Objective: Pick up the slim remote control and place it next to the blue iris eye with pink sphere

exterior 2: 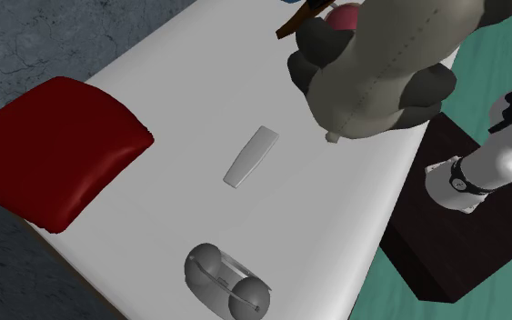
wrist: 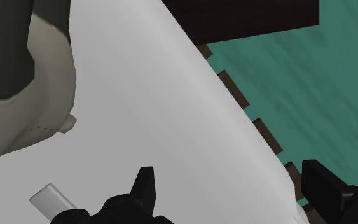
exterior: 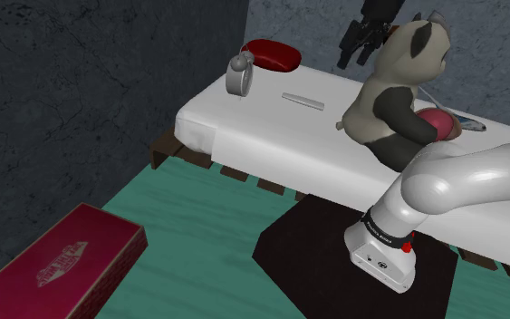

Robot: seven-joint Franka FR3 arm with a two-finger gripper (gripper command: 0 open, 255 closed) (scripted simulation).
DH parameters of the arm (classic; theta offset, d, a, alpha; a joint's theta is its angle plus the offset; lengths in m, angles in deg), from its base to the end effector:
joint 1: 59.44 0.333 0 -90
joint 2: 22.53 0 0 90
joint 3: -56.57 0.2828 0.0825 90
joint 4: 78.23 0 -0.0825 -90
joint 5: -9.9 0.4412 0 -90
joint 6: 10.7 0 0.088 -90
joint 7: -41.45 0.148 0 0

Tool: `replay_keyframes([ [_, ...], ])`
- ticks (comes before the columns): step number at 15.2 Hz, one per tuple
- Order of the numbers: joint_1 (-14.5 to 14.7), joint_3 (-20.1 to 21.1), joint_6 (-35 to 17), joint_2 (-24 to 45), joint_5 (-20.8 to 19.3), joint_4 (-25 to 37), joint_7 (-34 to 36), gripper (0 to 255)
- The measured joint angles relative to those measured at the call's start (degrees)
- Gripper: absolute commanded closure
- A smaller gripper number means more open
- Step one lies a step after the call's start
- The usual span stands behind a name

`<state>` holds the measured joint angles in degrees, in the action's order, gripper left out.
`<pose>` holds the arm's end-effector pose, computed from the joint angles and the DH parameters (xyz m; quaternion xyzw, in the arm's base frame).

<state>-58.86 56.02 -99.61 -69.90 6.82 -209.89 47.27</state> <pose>0.3783 -0.0084 0.5709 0.9976 -0.0506 0.0414 0.0212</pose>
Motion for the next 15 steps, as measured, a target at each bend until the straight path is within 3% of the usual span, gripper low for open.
replay_keyframes([
  [3, -0.01, -1.51, -1.29, 0.90, -0.87, -0.46, -2.10, 0],
  [15, 0.36, -16.15, -15.85, 14.76, -6.98, -1.41, -22.84, 0],
])
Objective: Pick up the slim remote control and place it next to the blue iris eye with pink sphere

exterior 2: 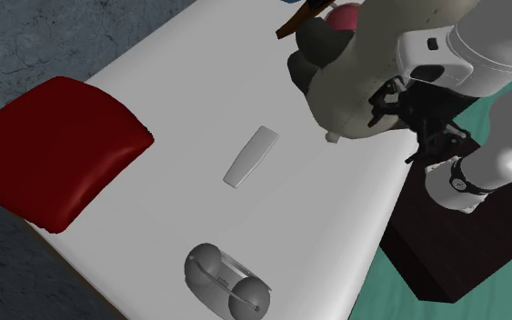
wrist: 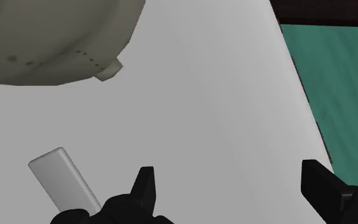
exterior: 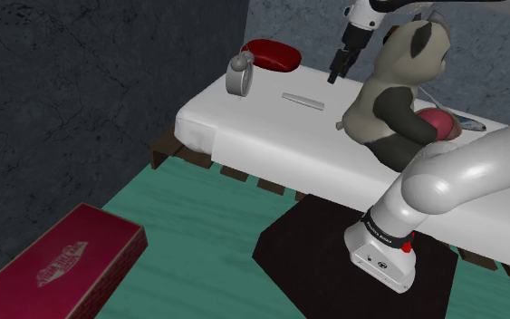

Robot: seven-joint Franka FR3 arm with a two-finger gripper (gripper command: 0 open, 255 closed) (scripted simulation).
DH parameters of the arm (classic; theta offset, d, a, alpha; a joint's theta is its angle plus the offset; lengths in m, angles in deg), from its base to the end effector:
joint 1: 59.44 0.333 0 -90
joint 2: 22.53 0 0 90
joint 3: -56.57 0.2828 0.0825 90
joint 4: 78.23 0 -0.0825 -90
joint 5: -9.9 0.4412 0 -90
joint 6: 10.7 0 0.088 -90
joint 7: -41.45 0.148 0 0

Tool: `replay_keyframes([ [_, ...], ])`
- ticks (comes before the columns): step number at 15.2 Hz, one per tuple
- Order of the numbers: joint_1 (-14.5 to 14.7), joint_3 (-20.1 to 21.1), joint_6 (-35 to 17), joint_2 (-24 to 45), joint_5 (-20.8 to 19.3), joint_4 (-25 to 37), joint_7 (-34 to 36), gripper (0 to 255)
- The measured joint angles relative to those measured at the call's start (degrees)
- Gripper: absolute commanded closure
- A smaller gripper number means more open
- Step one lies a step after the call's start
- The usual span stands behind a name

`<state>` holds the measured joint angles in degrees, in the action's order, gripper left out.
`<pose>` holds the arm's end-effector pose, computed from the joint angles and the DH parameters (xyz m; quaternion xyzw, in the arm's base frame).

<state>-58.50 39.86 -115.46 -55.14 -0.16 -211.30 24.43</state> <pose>0.4458 -0.1480 0.4636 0.9983 0.0506 0.0261 0.0151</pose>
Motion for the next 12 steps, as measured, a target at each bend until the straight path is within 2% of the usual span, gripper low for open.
replay_keyframes([
  [5, 0.85, -6.23, -5.65, 9.10, 0.14, 3.34, -9.68, 0],
  [8, 1.62, -9.54, -8.17, 15.33, 1.71, 6.72, -15.66, 0],
  [12, 2.45, -13.25, -11.66, 25.29, 5.90, 12.05, -24.22, 0],
])
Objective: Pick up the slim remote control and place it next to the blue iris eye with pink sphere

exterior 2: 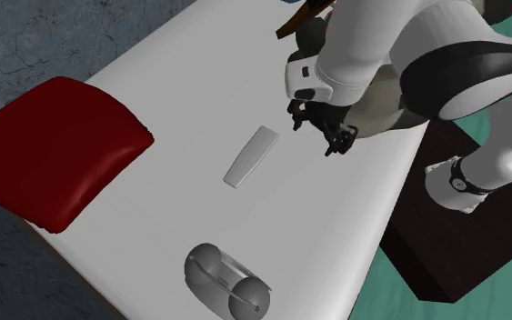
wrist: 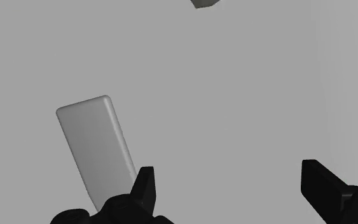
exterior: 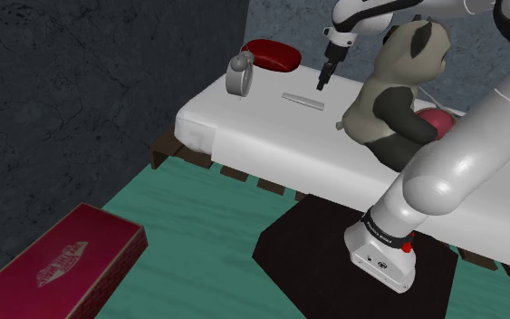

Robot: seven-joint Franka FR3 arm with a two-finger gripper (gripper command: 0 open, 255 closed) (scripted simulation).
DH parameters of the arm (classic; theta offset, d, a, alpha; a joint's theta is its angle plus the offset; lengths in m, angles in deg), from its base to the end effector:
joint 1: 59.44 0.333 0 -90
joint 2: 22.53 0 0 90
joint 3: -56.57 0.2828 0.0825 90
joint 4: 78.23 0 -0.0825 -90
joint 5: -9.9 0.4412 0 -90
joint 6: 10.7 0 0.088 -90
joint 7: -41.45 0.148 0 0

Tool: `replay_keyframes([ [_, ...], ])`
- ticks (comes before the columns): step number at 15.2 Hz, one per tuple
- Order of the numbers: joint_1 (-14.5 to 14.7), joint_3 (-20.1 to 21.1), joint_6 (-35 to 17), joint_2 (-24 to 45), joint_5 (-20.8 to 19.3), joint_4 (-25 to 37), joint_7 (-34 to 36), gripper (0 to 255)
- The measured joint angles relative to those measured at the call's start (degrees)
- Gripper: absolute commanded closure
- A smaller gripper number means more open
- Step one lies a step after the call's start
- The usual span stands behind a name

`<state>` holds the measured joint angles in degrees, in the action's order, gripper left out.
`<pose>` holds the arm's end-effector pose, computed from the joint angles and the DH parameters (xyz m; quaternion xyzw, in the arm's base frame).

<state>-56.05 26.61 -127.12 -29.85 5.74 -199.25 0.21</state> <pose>0.5144 -0.2651 0.3685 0.9894 0.1444 0.0126 0.0095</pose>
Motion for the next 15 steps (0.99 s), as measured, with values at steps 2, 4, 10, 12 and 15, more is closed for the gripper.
replay_keyframes([
  [2, -0.17, -1.34, -1.37, 5.01, 2.67, 2.81, -4.58, 0],
  [4, -0.75, -2.09, -2.94, 10.48, 5.87, 5.64, -9.13, 0],
  [10, -5.68, -1.09, -2.46, 26.87, 14.97, 19.25, -21.43, 0],
  [12, -7.64, -0.11, -1.28, 31.49, 16.87, 24.31, -24.27, 0],
  [15, -8.98, 0.78, -2.08, 34.86, 18.32, 26.43, -26.06, 0],
])
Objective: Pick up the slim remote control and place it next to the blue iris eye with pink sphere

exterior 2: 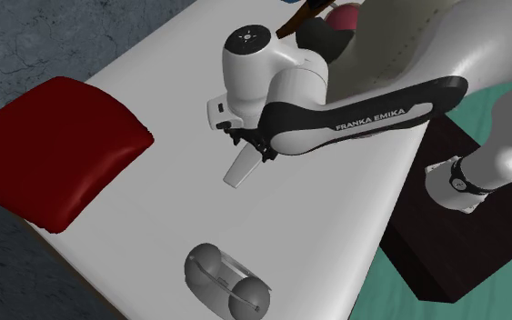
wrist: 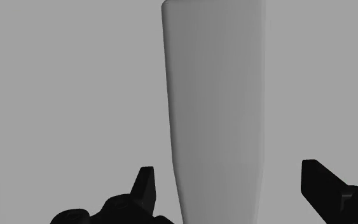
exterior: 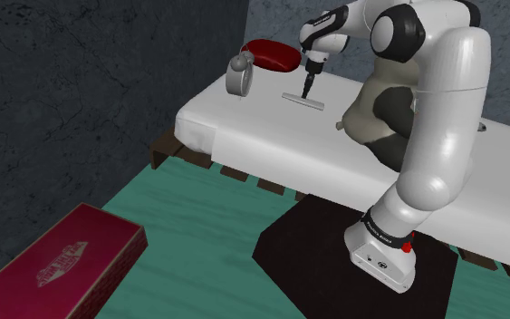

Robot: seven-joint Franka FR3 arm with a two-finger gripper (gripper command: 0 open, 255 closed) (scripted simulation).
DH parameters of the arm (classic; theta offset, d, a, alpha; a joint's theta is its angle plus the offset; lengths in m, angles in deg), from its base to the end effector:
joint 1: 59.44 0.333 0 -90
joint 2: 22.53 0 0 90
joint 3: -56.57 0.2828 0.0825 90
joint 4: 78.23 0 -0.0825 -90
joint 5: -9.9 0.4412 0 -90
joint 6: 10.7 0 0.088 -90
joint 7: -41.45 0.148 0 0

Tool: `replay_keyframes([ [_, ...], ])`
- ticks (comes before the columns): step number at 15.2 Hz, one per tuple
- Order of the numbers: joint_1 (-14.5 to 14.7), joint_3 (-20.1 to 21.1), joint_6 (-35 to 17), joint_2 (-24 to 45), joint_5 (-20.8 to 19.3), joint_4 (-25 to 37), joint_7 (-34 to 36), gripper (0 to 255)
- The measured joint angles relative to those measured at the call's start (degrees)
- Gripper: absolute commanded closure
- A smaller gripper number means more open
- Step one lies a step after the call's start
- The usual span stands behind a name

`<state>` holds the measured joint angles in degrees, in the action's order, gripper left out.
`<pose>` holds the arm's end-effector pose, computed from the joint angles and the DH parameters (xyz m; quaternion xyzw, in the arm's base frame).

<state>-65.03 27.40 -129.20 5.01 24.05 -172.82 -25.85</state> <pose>0.6023 -0.3680 0.2642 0.9691 0.2466 -0.0029 0.0048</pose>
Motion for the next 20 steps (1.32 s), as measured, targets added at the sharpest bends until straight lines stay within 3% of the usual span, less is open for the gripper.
replay_keyframes([
  [6, -0.45, 0.78, -3.45, 2.19, 1.26, -1.52, -0.89, 0],
  [12, -0.64, 0.87, -3.67, 2.59, 1.45, -1.33, -1.05, 0],
  [13, -0.64, 0.87, -3.67, 2.59, 1.45, -1.33, -1.05, 255],
  [20, -0.64, 0.87, -3.67, 2.58, 1.45, -1.33, -1.05, 255],
])
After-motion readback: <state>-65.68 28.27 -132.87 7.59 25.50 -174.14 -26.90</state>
